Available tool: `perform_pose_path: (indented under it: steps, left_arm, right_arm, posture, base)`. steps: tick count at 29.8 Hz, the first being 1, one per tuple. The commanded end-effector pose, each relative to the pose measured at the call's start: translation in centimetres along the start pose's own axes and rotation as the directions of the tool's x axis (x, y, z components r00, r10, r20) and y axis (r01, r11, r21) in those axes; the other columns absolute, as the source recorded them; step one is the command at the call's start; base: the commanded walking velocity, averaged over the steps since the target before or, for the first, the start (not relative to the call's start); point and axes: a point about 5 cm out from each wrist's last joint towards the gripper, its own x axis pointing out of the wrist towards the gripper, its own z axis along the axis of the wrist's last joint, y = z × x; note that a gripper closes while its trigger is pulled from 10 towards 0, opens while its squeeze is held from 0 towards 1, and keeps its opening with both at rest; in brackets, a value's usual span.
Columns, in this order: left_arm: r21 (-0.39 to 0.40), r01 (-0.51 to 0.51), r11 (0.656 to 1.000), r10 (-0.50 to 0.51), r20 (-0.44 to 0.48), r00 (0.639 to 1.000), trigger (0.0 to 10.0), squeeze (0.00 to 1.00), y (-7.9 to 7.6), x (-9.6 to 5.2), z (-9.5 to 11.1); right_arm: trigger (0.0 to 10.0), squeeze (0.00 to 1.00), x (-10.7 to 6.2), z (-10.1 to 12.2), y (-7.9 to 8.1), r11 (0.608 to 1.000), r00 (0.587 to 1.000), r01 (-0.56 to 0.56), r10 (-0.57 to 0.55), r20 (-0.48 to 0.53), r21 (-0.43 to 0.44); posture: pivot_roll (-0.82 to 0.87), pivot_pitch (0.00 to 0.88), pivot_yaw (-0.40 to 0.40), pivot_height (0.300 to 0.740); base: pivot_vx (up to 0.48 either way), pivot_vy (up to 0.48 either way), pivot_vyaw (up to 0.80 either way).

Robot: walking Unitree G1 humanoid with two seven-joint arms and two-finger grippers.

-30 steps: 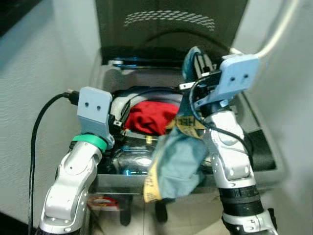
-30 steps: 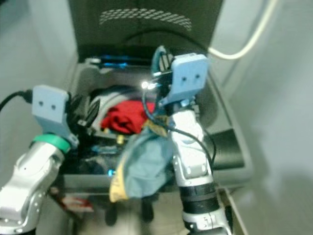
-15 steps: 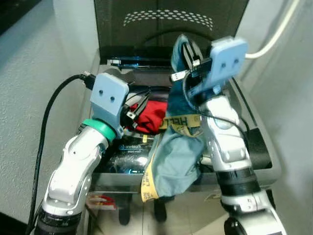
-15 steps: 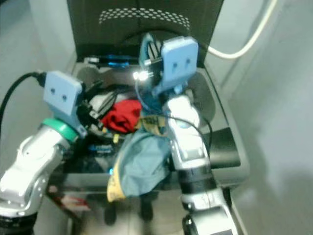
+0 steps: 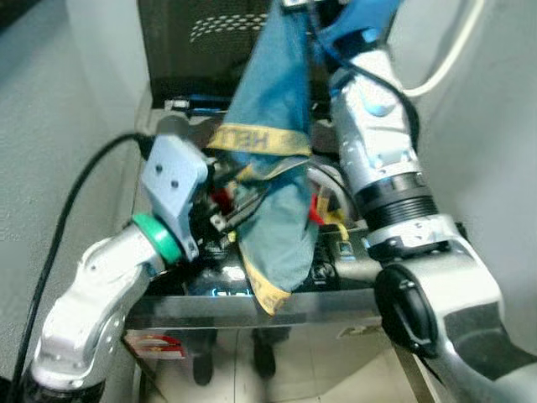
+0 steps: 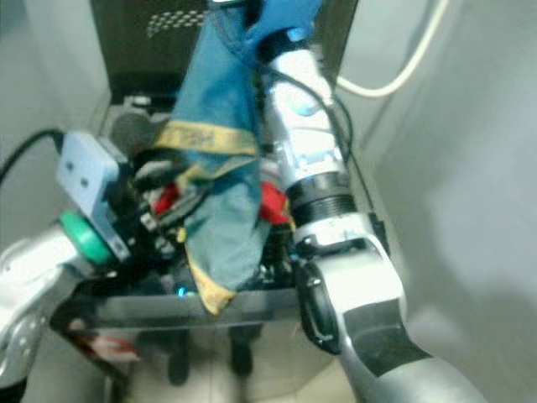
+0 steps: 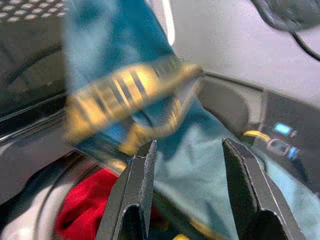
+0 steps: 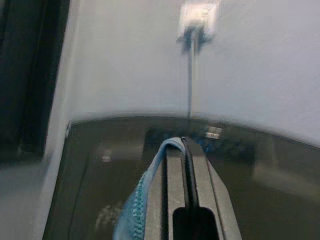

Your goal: Clothes washing

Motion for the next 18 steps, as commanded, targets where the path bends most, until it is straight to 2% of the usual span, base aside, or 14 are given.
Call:
perform_pose_path:
  steps: [1,2,3,5,6,8,11,12,13,14,16,17,18]
  left_arm:
    - [0.01,-0.018,1.0,0.018,-0.024,1.0,10.0,0.0,0.1,-0.1,-0.2]
    - [0.01,-0.018,1.0,0.018,-0.024,1.0,10.0,0.0,0.1,-0.1,-0.2]
    - [-0.001,-0.039,0.999,0.039,-0.021,0.999,10.0,0.0,0.4,0.0,-0.1]
    - [-0.042,-0.012,0.999,0.014,0.051,0.999,10.0,0.0,0.3,-0.4,1.0]
    - [-0.042,-0.012,0.999,0.014,0.051,0.999,10.0,0.0,0.3,-0.4,1.0]
    - [-0.04,0.001,0.999,0.002,0.087,0.996,10.0,0.0,0.6,-1.5,1.7]
    - [-0.014,-0.01,1.0,0.011,0.069,0.998,10.0,0.0,0.8,-2.1,1.5]
    - [0.053,-0.013,0.999,0.013,-0.003,1.0,10.0,0.0,0.6,-2.8,0.8]
    - [0.053,-0.013,0.999,0.013,-0.003,1.0,10.0,0.0,0.6,-2.8,0.8]
    - [0.111,-0.001,0.994,0.009,-0.069,0.998,10.0,0.0,0.2,-3.4,0.0]
    - [0.111,-0.001,0.994,0.009,-0.069,0.998,10.0,0.0,0.2,-3.4,0.0]
    - [0.151,0.016,0.988,0.002,-0.117,0.993,10.0,0.0,-0.3,-3.8,-0.6]
    - [0.168,0.016,0.986,0.006,-0.133,0.991,10.0,0.0,-0.6,-4.0,-0.8]
  right_arm:
    - [10.0,0.0,-1.8,-3.4,1.8,0.991,0.982,-0.124,0.116,-0.151,-0.043]
    - [10.0,0.0,-1.8,-3.4,1.8,0.991,0.982,-0.124,0.116,-0.151,-0.043]
    - [10.0,0.0,-3.2,-5.2,2.4,0.979,0.956,-0.196,0.177,-0.233,-0.06]
    - [10.0,0.0,-5.6,-7.3,3.0,0.942,0.901,-0.33,0.295,-0.318,-0.064]
    - [10.0,0.0,-5.6,-7.3,3.0,0.942,0.901,-0.33,0.295,-0.318,-0.064]
    - [10.0,0.0,-7.1,-8.3,2.5,0.913,0.856,-0.406,0.363,-0.368,-0.046]
    - [10.0,0.0,-7.7,-8.7,1.7,0.915,0.846,-0.403,0.362,-0.392,-0.023]
    - [10.0,0.35,-8.4,-9.1,0.9,0.923,0.843,-0.385,0.344,-0.413,-0.017]
    - [10.0,0.35,-8.4,-9.1,0.9,0.923,0.843,-0.385,0.344,-0.413,-0.017]
    - [10.0,0.78,-9.0,-9.5,0.2,0.934,0.842,-0.358,0.321,-0.434,-0.004]
    - [10.0,0.78,-9.0,-9.5,0.2,0.934,0.842,-0.358,0.321,-0.434,-0.004]
    - [10.0,1.0,-9.8,-9.9,-0.3,0.946,0.842,-0.322,0.303,-0.447,0.035]
    - [10.0,1.0,-10.4,-10.1,-0.5,0.956,0.848,-0.289,0.28,-0.449,0.05]
  posture:
    - [0.2,0.117,-0.052,0.74]
    - [0.2,0.117,-0.052,0.74]
    - [0.2,0.12,-0.049,0.74]
    - [0.2,0.125,-0.042,0.74]
    - [0.2,0.125,-0.042,0.74]
    - [0.19,0.126,-0.037,0.74]
    - [0.19,0.123,-0.037,0.74]
    - [0.2,0.12,-0.037,0.74]
    - [0.2,0.12,-0.037,0.74]
    - [0.2,0.118,-0.037,0.74]
    - [0.2,0.118,-0.037,0.74]
    - [0.2,0.117,-0.036,0.74]
    - [0.2,0.117,-0.036,0.74]
  base:
    - [0.0,0.0,0.0]
    - [0.0,0.0,0.0]
    - [0.0,0.0,0.0]
    - [0.0,0.0,0.0]
    - [0.0,0.0,0.0]
    - [0.0,0.0,0.0]
    - [0.0,0.0,0.0]
    - [0.0,0.0,0.0]
    - [0.0,0.0,0.0]
    - [0.0,0.0,0.0]
    - [0.0,0.0,0.0]
    - [0.0,0.0,0.0]
    - [0.0,0.0,0.0]
